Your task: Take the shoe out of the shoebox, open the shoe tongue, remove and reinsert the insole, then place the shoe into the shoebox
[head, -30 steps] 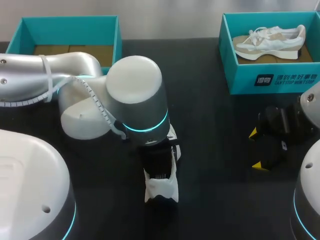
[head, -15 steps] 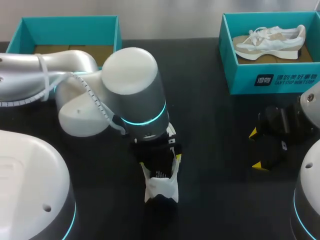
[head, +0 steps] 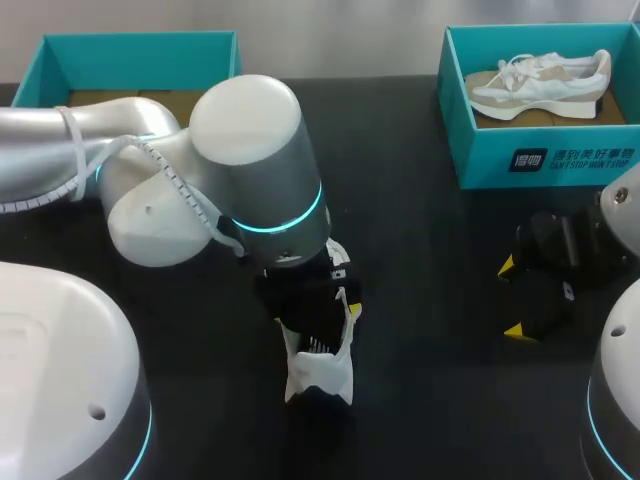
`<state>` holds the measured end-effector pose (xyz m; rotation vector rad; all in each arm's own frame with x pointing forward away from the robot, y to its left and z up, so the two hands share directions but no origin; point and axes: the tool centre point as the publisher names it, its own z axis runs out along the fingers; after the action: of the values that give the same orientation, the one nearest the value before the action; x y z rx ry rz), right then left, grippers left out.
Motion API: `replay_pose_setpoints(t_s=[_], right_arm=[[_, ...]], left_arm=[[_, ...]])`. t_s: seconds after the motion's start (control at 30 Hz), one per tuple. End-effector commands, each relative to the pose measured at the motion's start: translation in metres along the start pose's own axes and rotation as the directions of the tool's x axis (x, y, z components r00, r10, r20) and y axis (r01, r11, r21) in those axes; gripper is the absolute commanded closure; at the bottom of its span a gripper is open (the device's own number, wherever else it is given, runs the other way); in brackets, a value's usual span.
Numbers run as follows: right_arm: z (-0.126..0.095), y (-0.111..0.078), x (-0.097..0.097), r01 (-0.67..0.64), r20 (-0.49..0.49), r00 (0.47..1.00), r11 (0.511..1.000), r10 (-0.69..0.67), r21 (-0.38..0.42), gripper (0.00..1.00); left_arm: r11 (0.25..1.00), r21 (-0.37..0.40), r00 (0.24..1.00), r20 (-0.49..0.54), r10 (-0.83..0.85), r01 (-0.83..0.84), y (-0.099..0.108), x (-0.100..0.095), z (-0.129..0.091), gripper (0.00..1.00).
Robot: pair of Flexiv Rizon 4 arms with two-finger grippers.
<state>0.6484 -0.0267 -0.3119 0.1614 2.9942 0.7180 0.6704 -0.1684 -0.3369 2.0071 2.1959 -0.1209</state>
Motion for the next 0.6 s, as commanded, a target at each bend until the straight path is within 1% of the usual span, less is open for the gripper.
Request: replay_pose_setpoints(t_s=[0.03,0.23,0.37,0.5,0.6], right_arm=[[0.000,0.000,0.002,0.000,0.003,1.000,1.000,0.000,0.001,0.00],[0.000,0.000,0.002,0.000,0.003,1.000,1.000,0.000,0.001,0.00],[0.000,0.000,0.002,0.000,0.003,1.000,1.000,0.000,0.001,0.00],[0.000,0.000,0.002,0.000,0.003,1.000,1.000,0.000,0.001,0.00],[0.000,0.000,0.002,0.000,0.003,1.000,1.000,0.000,0.001,0.00]], left_arm=[[1.000,-0.004,1.000,-0.001,0.014,-0.014,-0.001,0.002,-0.006,0.00],[1.000,0.005,1.000,0.006,0.031,-0.031,-0.007,-0.001,-0.008,0.00],[0.999,-0.008,0.999,-0.001,0.052,-0.052,-0.003,-0.007,-0.011,0.00],[0.997,-0.018,0.997,-0.035,0.075,-0.075,0.001,-0.011,-0.006,0.00],[0.996,-0.025,0.996,-0.031,0.084,-0.085,0.001,-0.013,-0.010,0.00]])
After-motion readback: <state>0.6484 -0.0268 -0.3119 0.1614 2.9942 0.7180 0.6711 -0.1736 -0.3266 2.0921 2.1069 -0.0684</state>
